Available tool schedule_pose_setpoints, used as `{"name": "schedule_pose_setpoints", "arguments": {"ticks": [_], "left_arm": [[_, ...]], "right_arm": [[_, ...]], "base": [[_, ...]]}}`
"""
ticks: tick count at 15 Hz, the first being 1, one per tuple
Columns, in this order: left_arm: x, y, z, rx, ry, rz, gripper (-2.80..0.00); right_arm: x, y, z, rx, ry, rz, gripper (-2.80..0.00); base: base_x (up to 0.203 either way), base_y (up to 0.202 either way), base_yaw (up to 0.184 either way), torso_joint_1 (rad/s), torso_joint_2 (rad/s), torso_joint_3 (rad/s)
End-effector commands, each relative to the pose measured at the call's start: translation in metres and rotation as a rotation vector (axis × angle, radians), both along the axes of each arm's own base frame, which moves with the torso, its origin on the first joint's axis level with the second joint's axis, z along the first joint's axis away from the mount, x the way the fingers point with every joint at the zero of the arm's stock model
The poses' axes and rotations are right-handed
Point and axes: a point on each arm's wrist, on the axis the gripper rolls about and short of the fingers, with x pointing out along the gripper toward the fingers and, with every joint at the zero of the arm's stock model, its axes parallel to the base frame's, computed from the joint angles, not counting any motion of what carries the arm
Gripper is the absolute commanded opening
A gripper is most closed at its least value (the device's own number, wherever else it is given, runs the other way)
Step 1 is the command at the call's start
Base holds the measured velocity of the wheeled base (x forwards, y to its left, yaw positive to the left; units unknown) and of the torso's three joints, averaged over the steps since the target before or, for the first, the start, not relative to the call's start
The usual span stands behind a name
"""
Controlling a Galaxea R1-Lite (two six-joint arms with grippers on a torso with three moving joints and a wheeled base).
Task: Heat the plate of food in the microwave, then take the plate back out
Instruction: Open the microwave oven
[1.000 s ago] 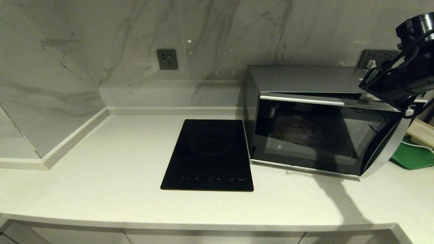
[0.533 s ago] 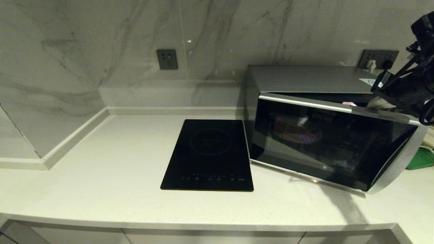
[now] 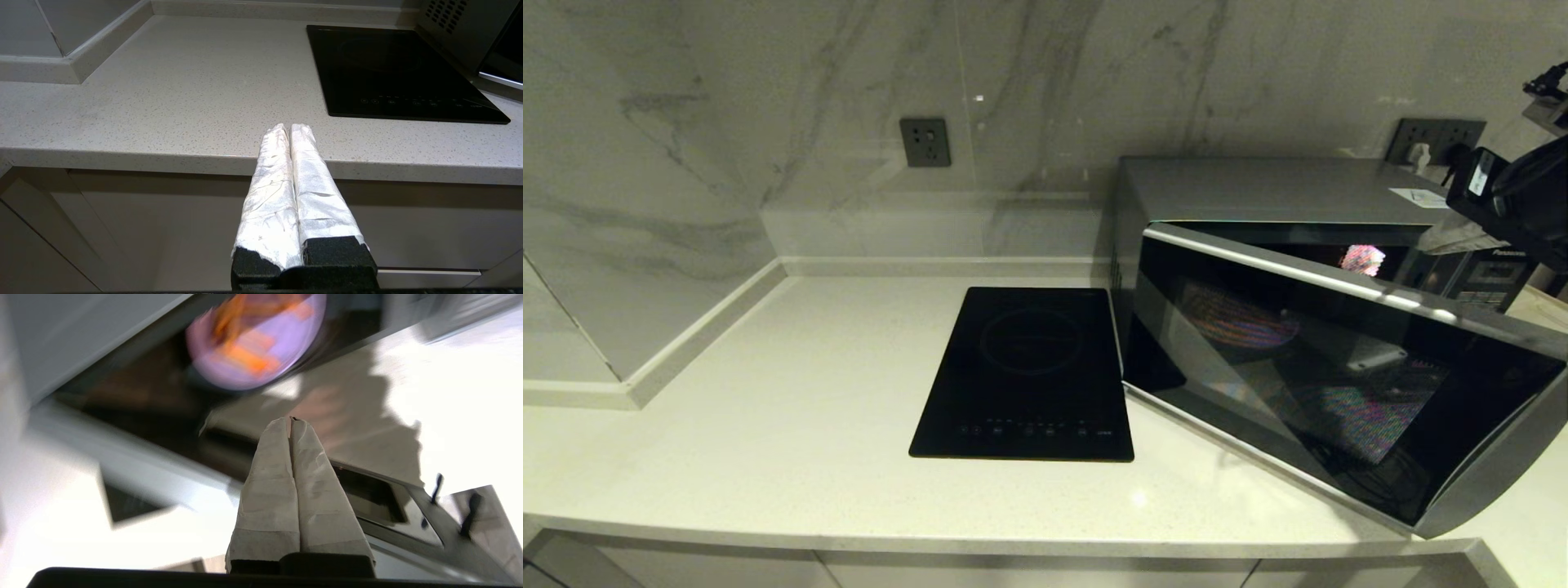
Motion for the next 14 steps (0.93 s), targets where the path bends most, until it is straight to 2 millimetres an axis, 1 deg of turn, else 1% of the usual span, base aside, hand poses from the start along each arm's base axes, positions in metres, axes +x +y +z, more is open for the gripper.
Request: {"name": "schedule_pose_setpoints", "arguments": {"ticks": [1,6,8,12,14], "left_arm": [[0.000,0.000,0.000,-0.001,0.000,0.001,-2.80],[0.000,0.000,0.000,-0.001,0.000,0.001,-2.80],[0.000,0.000,0.000,-0.001,0.000,0.001,-2.80],[0.000,0.000,0.000,-0.001,0.000,0.001,-2.80],[0.000,0.000,0.000,-0.001,0.000,0.001,-2.80]], "right_arm": [[-0.016,0.006,0.005,0.018,0.019,0.076,-2.80],[-0.020,0.007,-0.006,-0.021,0.129,0.113,-2.80],[-0.024,0.006,-0.010,-0.039,0.163,0.130,-2.80],[-0.040,0.006,-0.021,-0.099,0.243,0.215,-2.80],[-0.053,0.008,-0.027,-0.156,0.261,0.308,-2.80]], "base": [[0.000,0.000,0.000,0.000,0.00,0.000],[0.000,0.000,0.000,0.000,0.00,0.000],[0.000,0.000,0.000,0.000,0.00,0.000],[0.000,0.000,0.000,0.000,0.00,0.000],[0.000,0.000,0.000,0.000,0.00,0.000]]}}
